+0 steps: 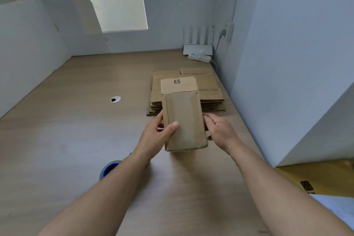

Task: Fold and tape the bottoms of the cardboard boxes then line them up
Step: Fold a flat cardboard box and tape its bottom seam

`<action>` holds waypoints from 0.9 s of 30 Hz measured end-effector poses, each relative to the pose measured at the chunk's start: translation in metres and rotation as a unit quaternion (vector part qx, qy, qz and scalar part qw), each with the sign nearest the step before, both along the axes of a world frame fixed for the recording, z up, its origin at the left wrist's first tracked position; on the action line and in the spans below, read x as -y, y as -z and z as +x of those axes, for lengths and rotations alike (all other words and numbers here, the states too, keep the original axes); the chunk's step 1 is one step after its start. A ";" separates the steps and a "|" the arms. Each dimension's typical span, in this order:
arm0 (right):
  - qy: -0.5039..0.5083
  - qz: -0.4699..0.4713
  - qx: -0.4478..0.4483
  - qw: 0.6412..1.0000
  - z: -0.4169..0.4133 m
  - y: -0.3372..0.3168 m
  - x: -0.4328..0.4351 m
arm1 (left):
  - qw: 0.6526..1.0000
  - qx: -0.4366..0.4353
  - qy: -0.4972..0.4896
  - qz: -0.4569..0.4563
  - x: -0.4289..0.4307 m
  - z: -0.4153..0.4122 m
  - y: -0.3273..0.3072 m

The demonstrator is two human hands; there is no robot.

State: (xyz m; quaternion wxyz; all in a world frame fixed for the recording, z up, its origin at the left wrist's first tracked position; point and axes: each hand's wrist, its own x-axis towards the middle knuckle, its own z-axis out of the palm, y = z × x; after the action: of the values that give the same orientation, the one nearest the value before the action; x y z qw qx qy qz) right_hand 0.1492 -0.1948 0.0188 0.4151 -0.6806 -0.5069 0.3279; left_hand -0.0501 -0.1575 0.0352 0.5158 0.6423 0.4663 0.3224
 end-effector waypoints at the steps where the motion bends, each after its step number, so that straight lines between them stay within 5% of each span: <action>1: 0.000 0.004 -0.040 0.999 -0.002 -0.001 0.001 | 1.000 0.018 0.007 0.001 0.000 -0.004 0.003; 4: 0.030 -0.012 -0.096 0.995 -0.005 0.005 0.006 | 0.999 0.038 0.001 -0.020 0.009 -0.014 0.013; 10: 0.073 -0.088 -0.048 0.992 -0.021 0.021 0.019 | 0.987 0.040 -0.116 -0.101 0.019 -0.021 0.023; 20: 0.001 -0.180 0.204 0.962 -0.045 -0.004 0.012 | 0.978 -0.206 -0.008 -0.040 0.014 -0.015 0.015; 27: 0.004 -0.175 0.176 0.969 -0.052 -0.011 0.015 | 0.923 -0.373 0.079 -0.049 0.007 -0.006 0.002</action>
State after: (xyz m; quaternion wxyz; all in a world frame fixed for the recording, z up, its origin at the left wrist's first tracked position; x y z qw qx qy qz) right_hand 0.0967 -0.2095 0.0299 0.1955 -0.7918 -0.5039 0.2845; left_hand -0.0557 -0.1648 0.0330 0.3592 0.7251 0.5875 -0.0054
